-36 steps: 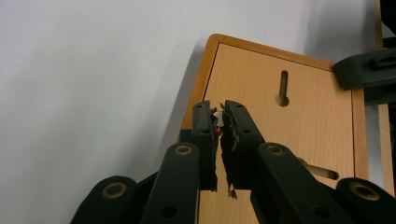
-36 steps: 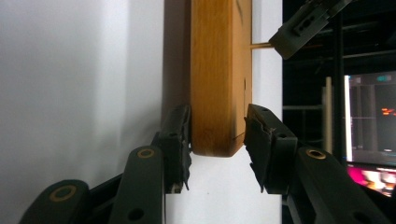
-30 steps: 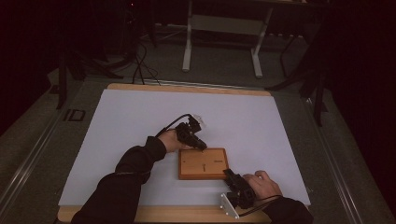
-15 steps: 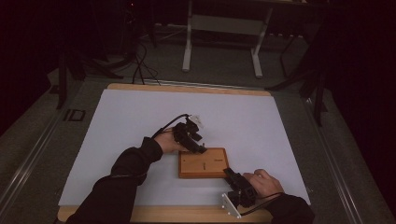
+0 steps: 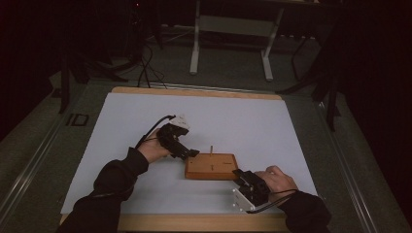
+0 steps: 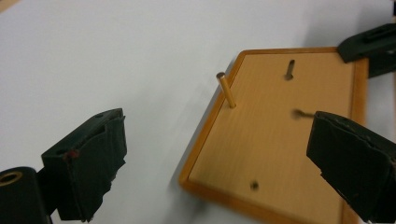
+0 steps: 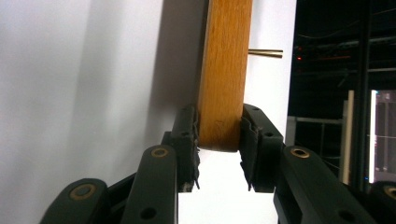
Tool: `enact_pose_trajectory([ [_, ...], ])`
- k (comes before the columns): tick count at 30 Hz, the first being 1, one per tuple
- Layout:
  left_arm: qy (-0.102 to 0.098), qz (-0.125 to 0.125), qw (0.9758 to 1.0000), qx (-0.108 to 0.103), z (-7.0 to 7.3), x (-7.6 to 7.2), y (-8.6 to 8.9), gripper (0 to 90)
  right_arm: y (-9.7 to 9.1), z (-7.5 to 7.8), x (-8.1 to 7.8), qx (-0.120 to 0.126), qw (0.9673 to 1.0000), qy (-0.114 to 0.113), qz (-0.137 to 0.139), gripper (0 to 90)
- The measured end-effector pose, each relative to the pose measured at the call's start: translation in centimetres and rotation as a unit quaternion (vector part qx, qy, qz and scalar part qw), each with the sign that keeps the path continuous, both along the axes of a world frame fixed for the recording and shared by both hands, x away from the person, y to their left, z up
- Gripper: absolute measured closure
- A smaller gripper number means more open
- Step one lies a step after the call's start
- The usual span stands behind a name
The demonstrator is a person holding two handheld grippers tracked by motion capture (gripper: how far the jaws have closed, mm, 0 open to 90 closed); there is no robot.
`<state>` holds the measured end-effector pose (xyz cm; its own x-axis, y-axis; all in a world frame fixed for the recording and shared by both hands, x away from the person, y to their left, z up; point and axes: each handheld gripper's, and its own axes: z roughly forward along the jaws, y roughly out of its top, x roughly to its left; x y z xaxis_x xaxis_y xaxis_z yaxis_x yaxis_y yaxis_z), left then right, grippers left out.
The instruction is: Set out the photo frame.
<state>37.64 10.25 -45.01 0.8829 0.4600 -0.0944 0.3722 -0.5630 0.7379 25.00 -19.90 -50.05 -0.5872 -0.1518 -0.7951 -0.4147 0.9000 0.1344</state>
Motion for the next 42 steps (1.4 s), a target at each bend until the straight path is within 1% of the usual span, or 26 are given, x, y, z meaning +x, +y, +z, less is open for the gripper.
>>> enact_pose_trajectory([
  [1,-0.002,0.004,1.0000,-0.001,0.2,-0.3,0.7,5.4,0.0,0.2,0.2,0.000,1.0000,0.005,0.001,68.9],
  [3,-0.007,0.008,0.9999,0.003,0.3,-0.8,1.4,5.4,-0.1,0.7,0.6,0.000,0.9998,0.020,0.003,68.9],
  [6,-0.008,0.010,0.9999,0.004,0.1,-1.8,2.4,5.4,-0.1,1.4,1.2,0.002,0.9993,0.037,0.003,69.0],
  [10,0.000,0.007,1.0000,0.003,-0.3,-3.1,3.4,5.4,-0.1,2.4,2.2,0.004,0.9976,0.070,0.003,69.0],
  [13,0.002,0.004,1.0000,-0.001,-0.7,-4.1,4.0,5.3,-0.1,3.3,3.2,0.006,0.9953,0.097,0.005,69.2],
  [14,0.003,0.004,1.0000,-0.004,-0.7,-4.3,4.1,5.3,-0.1,3.6,3.6,0.004,0.9947,0.103,0.003,69.4],
  [15,0.003,0.004,1.0000,-0.004,-0.7,-4.3,4.1,5.3,-0.1,3.6,3.6,0.004,0.9947,0.103,0.003,69.4],
  [16,0.004,0.003,1.0000,-0.006,-0.9,-4.9,4.3,5.3,-0.1,4.1,4.3,0.005,0.9931,0.117,0.003,69.4],
  [20,0.011,0.000,0.9999,-0.012,-1.5,-5.9,4.5,5.3,-0.1,4.9,5.4,0.012,0.9891,0.147,-0.002,69.5],
  [22,0.010,-0.002,0.9999,-0.011,-1.8,-6.2,4.5,5.2,-0.2,5.2,6.0,0.015,0.9866,0.162,-0.002,69.5],
  [24,0.013,0.000,0.9998,-0.013,-2.2,-6.5,4.6,5.2,-0.2,5.7,6.7,0.019,0.9835,0.180,-0.005,69.6],
  [25,0.011,0.004,0.9998,-0.014,-2.4,-6.6,4.6,5.2,-0.1,5.9,7.0,0.019,0.9825,0.185,-0.008,69.7],
  [26,0.009,0.005,0.9998,-0.017,-2.6,-6.7,4.6,4.8,-0.1,6.1,7.4,0.022,0.9803,0.196,-0.010,69.7],
  [27,0.009,0.005,0.9998,-0.017,-2.6,-6.7,4.6,3.7,-0.1,6.1,7.4,0.022,0.9803,0.196,-0.010,69.7],
  [28,0.001,0.011,0.9997,-0.020,-3.1,-7.0,4.6,3.5,-0.1,6.5,8.0,0.023,0.9778,0.208,-0.014,69.8],
  [29,-0.004,0.014,0.9997,-0.019,-3.3,-7.2,4.6,3.4,-0.1,6.7,8.4,0.023,0.9759,0.217,-0.015,69.8],
  [30,-0.004,0.014,0.9997,-0.019,-3.3,-7.2,4.6,3.4,-0.1,6.7,8.4,0.023,0.9759,0.217,-0.015,69.8],
  [31,-0.028,0.028,0.9990,-0.023,-3.9,-7.7,4.5,3.5,0.0,7.0,9.1,0.026,0.9721,0.232,-0.021,69.7],
  [33,-0.051,0.045,0.9974,-0.025,-4.4,-8.0,4.5,3.5,0.0,7.4,10.0,0.033,0.9665,0.253,-0.031,69.7],
  [35,-0.064,0.056,0.9958,-0.033,-4.7,-8.2,4.6,3.4,0.1,7.7,10.8,0.037,0.9617,0.269,-0.039,69.7],
  [36,-0.069,0.066,0.9945,-0.041,-4.9,-8.3,4.7,3.5,0.2,7.8,11.1,0.038,0.9600,0.274,-0.042,69.6],
  [37,-0.072,0.075,0.9934,-0.049,-5.0,-8.4,4.9,3.5,0.2,7.9,11.4,0.041,0.9571,0.283,-0.046,69.6],
  [39,-0.080,0.089,0.9907,-0.065,-5.2,-8.5,5.2,3.5,0.2,8.0,12.2,0.045,0.9525,0.297,-0.051,69.3],
  [40,-0.084,0.095,0.9895,-0.070,-5.2,-8.5,5.3,3.5,0.2,8.1,12.6,0.049,0.9491,0.306,-0.056,69.2],
  [41,-0.084,0.097,0.9890,-0.074,-5.3,-8.4,5.5,3.5,0.2,8.2,13.0,0.051,0.9467,0.313,-0.058,69.1],
  [42,-0.084,0.098,0.9890,-0.073,-5.3,-8.4,5.6,3.5,0.2,8.3,13.4,0.054,0.9435,0.321,-0.061,68.9],
])
